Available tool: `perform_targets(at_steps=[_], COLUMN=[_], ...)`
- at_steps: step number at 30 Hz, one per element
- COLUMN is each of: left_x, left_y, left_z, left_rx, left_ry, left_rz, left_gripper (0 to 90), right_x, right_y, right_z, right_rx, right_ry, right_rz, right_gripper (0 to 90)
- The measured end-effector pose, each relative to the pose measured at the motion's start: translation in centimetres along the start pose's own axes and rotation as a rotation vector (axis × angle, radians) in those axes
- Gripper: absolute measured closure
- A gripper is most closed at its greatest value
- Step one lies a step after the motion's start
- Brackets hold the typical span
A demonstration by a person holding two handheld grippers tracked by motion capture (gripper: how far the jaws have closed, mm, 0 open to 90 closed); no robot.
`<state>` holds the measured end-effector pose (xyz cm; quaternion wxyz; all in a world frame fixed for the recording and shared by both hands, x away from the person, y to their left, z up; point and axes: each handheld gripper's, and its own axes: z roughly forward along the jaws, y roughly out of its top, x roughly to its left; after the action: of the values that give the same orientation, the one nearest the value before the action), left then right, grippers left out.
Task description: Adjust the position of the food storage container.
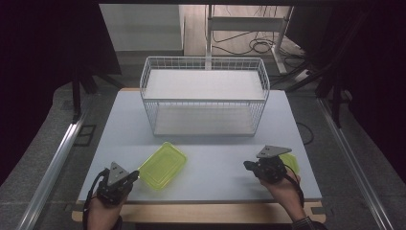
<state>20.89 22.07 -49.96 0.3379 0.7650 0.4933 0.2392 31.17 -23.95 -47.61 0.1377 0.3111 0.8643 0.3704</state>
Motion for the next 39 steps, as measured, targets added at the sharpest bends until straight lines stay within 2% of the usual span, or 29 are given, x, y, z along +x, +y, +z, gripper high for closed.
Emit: perform_targets(at_steps=[3,5,10,14,21,29,35,39], left_x=[0.7,0.8,0.5,0.2,0.5,1.0,1.0,0.8], left_y=[-0.5,-0.6,-0.7,-0.5,0.1,1.0,2.3,3.3], left_z=[0.3,0.9,2.0,3.1,4.2,6.2,7.9,9.2], left_rx=[0.032,0.074,0.114,0.143,0.135,0.139,0.140,0.144], left_ry=[0.004,0.001,-0.021,-0.050,-0.082,-0.100,-0.110,-0.143], left_rz=[-0.041,-0.048,-0.042,-0.028,-0.047,-0.058,-0.016,0.015], left_gripper=[89.9,89.8,89.8,89.5,88.5,88.0,87.8,87.8], right_x=[0.4,1.0,1.8,2.7,3.1,3.3,3.0,2.9], right_y=[0.3,0.8,1.5,2.4,3.5,3.9,3.6,3.5], right_z=[0.4,1.1,2.1,3.8,5.9,6.6,6.8,6.8], right_rx=[0.002,0.002,-0.001,0.012,0.020,0.016,0.021,0.024], right_ry=[0.013,0.029,0.049,0.072,0.101,0.107,0.103,0.094], right_rz=[-0.010,-0.021,-0.047,-0.084,-0.099,-0.096,-0.084,-0.071], right_gripper=[88.3,87.8,86.9,86.3,84.6,84.1,84.2,84.9])
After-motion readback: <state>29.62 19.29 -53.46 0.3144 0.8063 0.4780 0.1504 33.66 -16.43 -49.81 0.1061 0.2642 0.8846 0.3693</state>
